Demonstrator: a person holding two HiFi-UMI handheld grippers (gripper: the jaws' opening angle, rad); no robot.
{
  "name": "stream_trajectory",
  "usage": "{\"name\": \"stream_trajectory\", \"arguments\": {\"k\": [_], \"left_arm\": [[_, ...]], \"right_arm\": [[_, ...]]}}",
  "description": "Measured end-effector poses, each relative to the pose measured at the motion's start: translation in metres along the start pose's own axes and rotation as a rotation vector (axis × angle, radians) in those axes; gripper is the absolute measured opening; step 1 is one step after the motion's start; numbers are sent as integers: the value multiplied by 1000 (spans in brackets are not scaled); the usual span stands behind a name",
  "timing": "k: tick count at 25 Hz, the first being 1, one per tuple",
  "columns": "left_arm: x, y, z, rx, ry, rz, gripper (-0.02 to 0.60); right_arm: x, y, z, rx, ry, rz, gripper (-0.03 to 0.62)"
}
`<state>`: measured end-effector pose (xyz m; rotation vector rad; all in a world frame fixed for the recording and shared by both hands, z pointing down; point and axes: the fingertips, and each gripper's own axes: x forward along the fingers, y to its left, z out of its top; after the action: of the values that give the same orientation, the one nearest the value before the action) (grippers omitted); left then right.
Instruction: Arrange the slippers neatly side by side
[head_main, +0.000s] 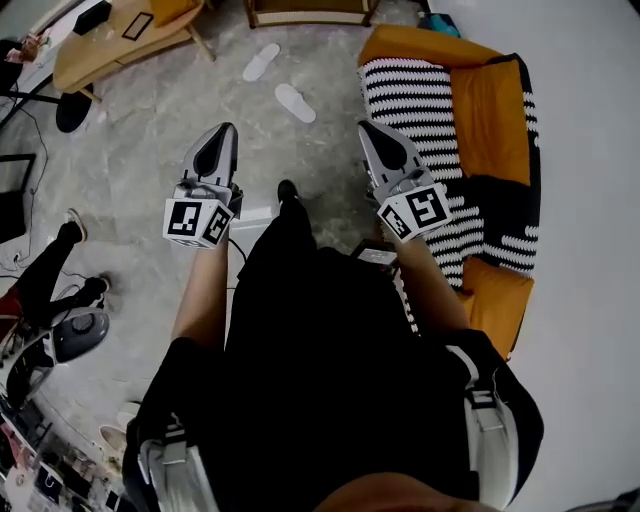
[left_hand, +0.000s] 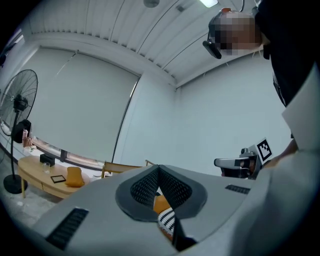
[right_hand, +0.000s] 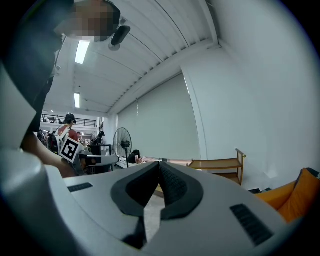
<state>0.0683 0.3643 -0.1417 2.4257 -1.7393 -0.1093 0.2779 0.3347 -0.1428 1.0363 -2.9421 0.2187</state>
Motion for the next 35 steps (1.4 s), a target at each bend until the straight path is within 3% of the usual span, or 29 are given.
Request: {"name": "stream_trajectory", "arguments": {"k": [10,16,21,28,35], "left_arm": [[106,73,17,23,-22,-58,14],[152,104,16,1,-26,-54,14],[199,133,12,30,-3,-9,14],[276,160,-16,7,3,44,14],[330,190,-63,-27,62,85,14]], "right_arm": [[110,-56,28,-19,-16,-21,31],[156,-80,24,3,-3,-5,31],[205,-115,16,33,-10,46,31],[276,-192,-21,6,28,120,31],[338,-249,-83,148,66,206,31]]}}
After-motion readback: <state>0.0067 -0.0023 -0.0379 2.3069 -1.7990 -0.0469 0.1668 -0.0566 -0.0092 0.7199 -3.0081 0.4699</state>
